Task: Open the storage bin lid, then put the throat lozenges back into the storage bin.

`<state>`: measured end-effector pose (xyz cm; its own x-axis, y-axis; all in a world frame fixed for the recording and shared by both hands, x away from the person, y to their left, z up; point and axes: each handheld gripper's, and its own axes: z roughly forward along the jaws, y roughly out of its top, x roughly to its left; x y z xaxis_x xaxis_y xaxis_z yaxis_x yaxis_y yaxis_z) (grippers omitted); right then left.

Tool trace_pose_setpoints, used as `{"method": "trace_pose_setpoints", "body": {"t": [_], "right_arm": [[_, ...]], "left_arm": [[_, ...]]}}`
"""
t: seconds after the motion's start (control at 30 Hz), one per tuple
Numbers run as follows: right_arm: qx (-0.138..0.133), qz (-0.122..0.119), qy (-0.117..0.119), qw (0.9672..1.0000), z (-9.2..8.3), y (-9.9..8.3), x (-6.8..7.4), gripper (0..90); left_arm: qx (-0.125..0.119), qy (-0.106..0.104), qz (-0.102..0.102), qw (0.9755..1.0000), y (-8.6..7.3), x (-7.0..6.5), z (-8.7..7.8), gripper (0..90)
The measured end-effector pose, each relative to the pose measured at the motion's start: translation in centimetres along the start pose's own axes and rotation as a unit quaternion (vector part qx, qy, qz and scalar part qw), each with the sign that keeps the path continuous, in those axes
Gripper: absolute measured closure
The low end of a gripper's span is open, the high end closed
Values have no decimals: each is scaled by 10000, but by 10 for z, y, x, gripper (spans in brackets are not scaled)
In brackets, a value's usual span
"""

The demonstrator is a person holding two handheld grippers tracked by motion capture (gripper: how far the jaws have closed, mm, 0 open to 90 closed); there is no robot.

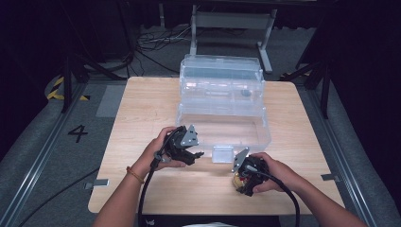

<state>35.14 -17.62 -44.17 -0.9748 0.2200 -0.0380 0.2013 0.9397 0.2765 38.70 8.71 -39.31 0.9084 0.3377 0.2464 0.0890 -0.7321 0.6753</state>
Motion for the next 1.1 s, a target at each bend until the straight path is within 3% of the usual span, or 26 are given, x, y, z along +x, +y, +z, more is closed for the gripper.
{"method": "trace_pose_setpoints", "body": {"t": [0.1,0.2,0.27,0.33,0.47,0.5,0.63,0.77,0.87,1.0,1.07,1.1], "right_arm": [[-19,24,-43,10000,-6,-5,0,204],[-47,56,-29,10000,-10,-10,-1,204],[-74,103,-57,9999,-12,-12,-2,204],[-113,144,-67,9998,-15,-16,-4,204],[-173,260,-105,9995,-18,-20,-6,204],[-246,244,-128,9993,-20,-22,-9,204],[-276,274,-184,9991,-26,-25,-11,204],[-292,332,-226,9988,-30,-28,-11,204],[-280,414,-264,9984,-35,-30,-12,203],[-365,479,-300,9977,-39,-34,-13,203],[-326,473,-325,9978,-40,-35,-13,203],[-326,473,-325,9978,-40,-35,-13,203]], "left_arm": [[-103,66,-54,9999,3,1,-8,259],[-55,199,-35,9998,4,0,-13,248],[126,327,62,9994,2,-4,-18,243],[95,356,30,9993,-5,-7,-27,239],[-1,325,-176,9993,-21,-12,-38,211],[18,405,-182,9990,-26,-15,-40,211],[220,376,-355,9984,-56,-22,-45,207],[473,312,-512,9971,-79,-25,-40,216],[706,329,-710,9944,-100,-26,-31,216],[802,330,-933,9919,-118,-28,-23,223],[687,222,-1180,9904,-126,-27,-21,218],[687,222,-1180,9904,-126,-27,-21,219]]}}
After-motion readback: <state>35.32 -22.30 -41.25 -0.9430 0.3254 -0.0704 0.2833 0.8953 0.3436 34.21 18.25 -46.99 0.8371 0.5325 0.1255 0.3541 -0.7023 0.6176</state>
